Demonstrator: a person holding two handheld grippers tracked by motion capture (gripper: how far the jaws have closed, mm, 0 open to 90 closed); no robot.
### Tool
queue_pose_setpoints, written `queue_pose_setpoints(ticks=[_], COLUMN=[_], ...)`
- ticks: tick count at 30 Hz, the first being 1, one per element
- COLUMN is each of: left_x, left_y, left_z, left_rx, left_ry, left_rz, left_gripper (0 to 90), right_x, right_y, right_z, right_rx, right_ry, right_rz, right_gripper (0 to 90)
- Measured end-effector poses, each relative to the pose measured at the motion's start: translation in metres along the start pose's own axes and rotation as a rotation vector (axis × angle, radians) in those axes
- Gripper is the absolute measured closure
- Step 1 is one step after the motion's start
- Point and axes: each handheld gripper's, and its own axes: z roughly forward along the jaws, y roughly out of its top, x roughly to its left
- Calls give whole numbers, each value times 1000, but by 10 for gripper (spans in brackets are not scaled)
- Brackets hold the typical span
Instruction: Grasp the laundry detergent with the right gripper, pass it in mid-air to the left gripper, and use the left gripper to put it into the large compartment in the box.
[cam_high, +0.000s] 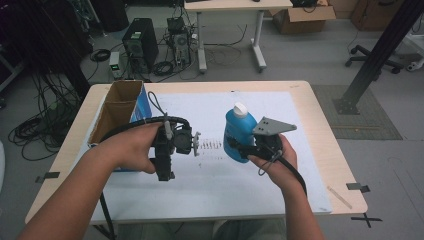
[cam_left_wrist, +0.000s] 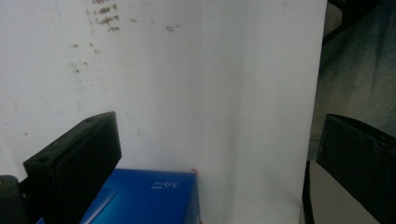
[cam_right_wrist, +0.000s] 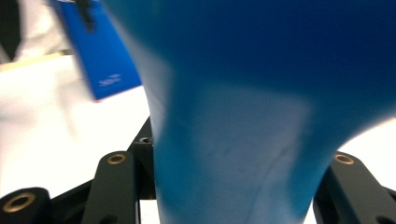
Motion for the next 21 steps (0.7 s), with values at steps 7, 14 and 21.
queue_pose_setpoints(ticks=[7, 14, 21], left_x=[3, 4, 5], left_y=[3, 10, 16], left_z=[-15, -30, -38], left_rx=[-12, -21, -24], left_ry=[2, -5, -11], left_rz=[13, 20, 28], left_gripper=[2, 2, 2], right_x=[0, 7, 17], right_y=[11, 17, 13], right_z=[-10, -10, -2], right_rx=[13, 25, 32], right_ry=[156, 348, 404], right_rz=[-51, -129, -198], right_gripper=[456, 455, 455])
